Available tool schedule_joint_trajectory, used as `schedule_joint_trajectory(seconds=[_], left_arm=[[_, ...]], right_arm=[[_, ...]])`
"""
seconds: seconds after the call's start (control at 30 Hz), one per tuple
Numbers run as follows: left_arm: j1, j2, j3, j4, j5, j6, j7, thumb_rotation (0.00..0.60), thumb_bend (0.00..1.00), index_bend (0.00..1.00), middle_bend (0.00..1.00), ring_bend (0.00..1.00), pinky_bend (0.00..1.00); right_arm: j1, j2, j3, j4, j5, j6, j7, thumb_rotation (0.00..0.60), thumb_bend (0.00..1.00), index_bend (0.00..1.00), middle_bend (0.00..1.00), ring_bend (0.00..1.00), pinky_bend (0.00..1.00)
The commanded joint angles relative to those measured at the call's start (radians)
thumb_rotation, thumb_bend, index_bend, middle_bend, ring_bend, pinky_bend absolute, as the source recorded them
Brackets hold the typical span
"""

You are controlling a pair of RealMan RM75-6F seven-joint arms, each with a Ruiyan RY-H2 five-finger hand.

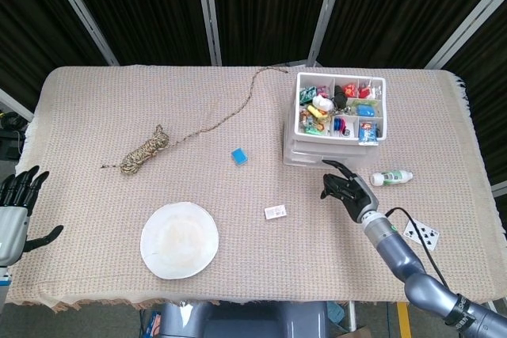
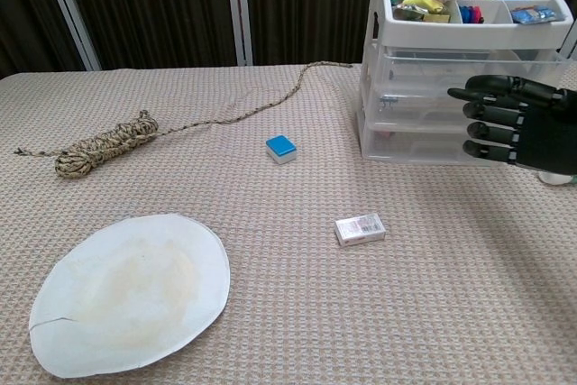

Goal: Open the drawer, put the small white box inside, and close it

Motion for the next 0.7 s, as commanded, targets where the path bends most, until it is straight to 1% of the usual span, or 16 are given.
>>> schedule_joint_trajectory(seconds=[0.03,0.2,0.43,0.53,0.6,0.7], left_arm=[[0.000,0.000,0.000,0.000,0.000,0.000,0.000,0.600,0.21,0.06,0.00,0.00,0.00],[0.000,0.000,-0.001,0.000,-0.001,0.002,-0.002,0.600,0.21,0.06,0.00,0.00,0.00],[0.000,0.000,-0.002,0.001,-0.001,0.003,-0.003,0.600,0.21,0.06,0.00,0.00,0.00],[0.001,0.001,-0.001,-0.002,0.004,0.008,-0.002,0.600,0.21,0.06,0.00,0.00,0.00],[0.003,0.001,0.000,-0.003,0.006,0.011,-0.002,0.600,0.21,0.06,0.00,0.00,0.00],[0.003,0.002,0.000,-0.004,0.009,0.014,-0.002,0.600,0.21,0.06,0.00,0.00,0.00]], right_arm=[[-0.011,0.008,0.007,-0.010,-0.011,0.004,0.004,0.600,0.30,0.22,0.67,0.66,0.58],[-0.040,0.016,-0.005,-0.046,-0.048,0.054,-0.019,0.600,0.30,0.22,0.66,0.65,0.57],[-0.130,0.031,-0.078,-0.184,-0.172,0.226,-0.106,0.600,0.30,0.22,0.65,0.65,0.57],[-0.169,0.031,-0.134,-0.232,-0.276,0.337,-0.199,0.600,0.30,0.22,0.65,0.65,0.57],[-0.173,0.028,-0.161,-0.228,-0.326,0.397,-0.280,0.600,0.30,0.22,0.65,0.65,0.57],[-0.169,0.021,-0.179,-0.223,-0.348,0.474,-0.390,0.600,0.30,0.22,0.64,0.65,0.57]])
